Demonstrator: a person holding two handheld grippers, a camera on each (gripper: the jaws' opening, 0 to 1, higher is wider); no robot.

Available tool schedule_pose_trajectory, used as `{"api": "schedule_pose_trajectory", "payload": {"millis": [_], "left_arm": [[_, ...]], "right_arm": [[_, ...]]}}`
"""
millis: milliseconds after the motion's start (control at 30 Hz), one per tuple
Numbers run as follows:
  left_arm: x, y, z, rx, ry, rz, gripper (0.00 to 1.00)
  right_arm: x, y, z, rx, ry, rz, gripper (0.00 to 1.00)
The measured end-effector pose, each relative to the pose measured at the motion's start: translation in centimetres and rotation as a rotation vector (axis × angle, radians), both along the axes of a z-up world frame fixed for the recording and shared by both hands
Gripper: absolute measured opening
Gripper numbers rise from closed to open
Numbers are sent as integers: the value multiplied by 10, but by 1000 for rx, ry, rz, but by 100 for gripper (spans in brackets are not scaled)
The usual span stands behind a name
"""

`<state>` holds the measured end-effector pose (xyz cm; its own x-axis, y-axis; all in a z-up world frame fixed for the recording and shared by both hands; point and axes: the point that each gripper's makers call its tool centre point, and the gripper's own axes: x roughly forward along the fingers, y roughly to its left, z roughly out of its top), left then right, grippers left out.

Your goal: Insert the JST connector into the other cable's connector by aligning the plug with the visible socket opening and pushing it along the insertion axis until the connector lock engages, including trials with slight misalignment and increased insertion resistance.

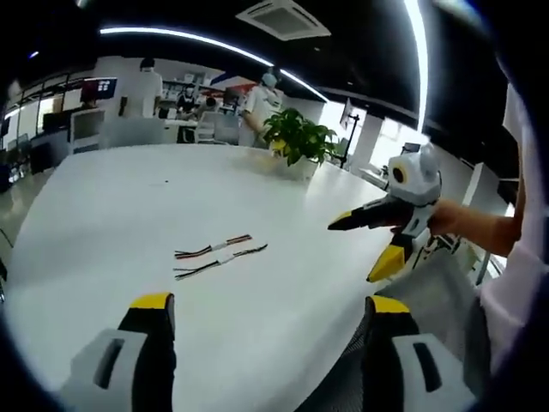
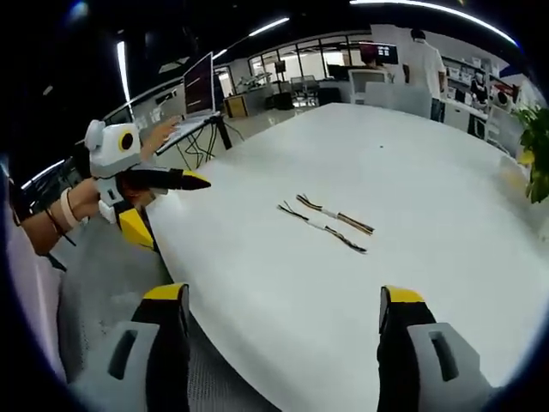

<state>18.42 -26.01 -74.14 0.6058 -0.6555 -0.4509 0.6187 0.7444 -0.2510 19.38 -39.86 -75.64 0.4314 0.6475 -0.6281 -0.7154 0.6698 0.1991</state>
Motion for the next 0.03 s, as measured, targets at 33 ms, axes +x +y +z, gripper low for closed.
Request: {"api": "schedule_pose_trajectory", "payload": {"millis": [33], "left_arm": [[0, 0, 0, -1, 0, 2, 89]], "right_arm": [[0, 1, 0, 3, -2, 1, 90]]}}
